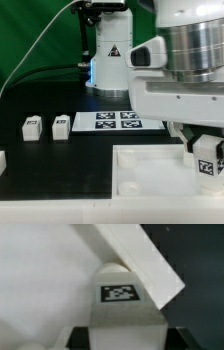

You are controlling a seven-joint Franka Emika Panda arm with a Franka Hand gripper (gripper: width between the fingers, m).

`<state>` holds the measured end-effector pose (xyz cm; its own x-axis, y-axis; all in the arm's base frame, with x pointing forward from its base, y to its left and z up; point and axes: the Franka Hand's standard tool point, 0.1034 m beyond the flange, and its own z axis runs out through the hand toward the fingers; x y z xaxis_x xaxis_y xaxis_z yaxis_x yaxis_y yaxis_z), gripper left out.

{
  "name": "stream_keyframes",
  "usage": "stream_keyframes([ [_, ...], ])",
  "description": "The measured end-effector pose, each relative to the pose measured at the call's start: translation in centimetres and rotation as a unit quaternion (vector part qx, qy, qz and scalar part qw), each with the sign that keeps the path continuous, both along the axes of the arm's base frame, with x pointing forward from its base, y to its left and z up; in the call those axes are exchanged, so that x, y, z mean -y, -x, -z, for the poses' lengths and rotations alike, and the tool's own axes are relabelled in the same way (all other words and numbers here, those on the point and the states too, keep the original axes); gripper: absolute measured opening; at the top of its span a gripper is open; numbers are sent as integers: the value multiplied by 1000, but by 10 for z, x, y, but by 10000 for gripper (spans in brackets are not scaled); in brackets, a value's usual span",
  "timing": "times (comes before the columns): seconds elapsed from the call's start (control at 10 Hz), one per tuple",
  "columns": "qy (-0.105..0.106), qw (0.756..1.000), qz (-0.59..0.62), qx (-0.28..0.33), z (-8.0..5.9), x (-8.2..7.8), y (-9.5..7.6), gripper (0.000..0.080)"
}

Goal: Assemble one leg

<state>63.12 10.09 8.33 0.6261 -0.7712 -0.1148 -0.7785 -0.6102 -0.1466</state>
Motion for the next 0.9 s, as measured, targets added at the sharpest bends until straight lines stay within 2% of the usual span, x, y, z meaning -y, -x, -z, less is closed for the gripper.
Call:
stream_keyframes([
  [0.3, -4, 987, 159, -32, 0, -4, 3, 297],
  [0.5, -4, 966, 254, -49, 0, -6, 4, 297],
  [0.6, -3, 963, 265, -50, 0, -8, 4, 297],
  [0.8, -1, 973, 225, -44, 1, -8, 5, 297],
  [0.9, 1, 976, 213, -42, 1, -9, 5, 491],
])
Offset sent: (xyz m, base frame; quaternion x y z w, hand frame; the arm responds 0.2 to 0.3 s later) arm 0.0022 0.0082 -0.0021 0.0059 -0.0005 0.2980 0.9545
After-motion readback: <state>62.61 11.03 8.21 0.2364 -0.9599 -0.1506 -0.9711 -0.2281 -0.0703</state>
